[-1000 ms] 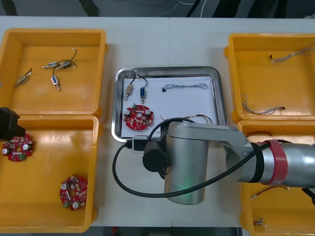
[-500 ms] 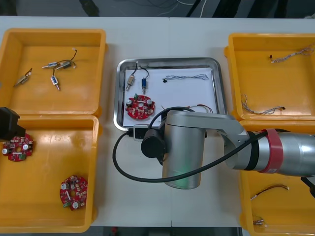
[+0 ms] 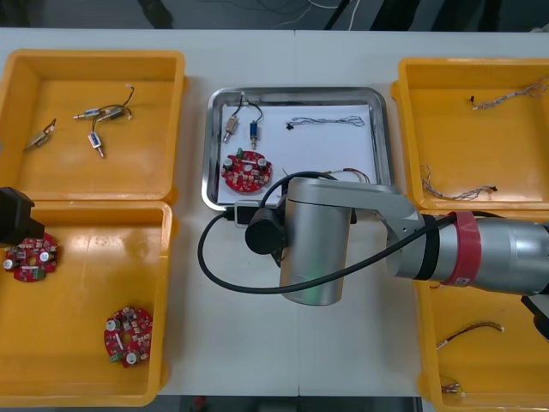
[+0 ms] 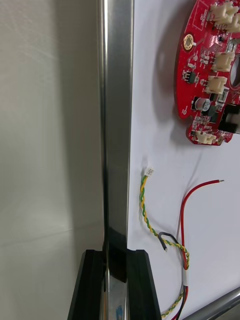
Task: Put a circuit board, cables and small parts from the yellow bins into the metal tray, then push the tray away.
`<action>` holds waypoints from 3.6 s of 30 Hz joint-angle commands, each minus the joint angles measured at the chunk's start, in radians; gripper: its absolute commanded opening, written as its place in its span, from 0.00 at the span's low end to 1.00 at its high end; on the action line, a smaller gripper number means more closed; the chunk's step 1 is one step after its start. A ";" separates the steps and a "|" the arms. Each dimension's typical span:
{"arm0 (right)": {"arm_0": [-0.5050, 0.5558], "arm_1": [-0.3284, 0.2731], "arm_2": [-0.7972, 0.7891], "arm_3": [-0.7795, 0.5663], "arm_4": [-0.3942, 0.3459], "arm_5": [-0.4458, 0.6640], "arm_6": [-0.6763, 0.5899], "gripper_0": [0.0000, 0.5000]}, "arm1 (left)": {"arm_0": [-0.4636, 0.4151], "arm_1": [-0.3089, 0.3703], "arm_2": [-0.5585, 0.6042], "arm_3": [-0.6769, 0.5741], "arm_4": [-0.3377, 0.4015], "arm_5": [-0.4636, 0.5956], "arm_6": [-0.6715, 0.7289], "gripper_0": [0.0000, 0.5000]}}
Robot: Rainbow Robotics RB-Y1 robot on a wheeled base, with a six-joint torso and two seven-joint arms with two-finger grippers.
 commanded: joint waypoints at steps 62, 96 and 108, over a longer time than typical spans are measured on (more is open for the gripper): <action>-0.213 0.031 0.011 0.308 0.013 -0.342 -0.043 0.00 | 0.015 0.034 0.027 -0.028 -0.007 0.007 -0.081 1.00; -0.134 0.062 -0.163 -0.039 -0.093 0.113 -0.052 1.00 | 0.015 0.034 0.027 -0.028 -0.007 0.007 -0.081 1.00; 0.049 0.085 -0.461 -0.258 -0.148 0.441 -0.087 1.00 | 0.015 0.034 0.027 -0.028 -0.007 0.007 -0.081 1.00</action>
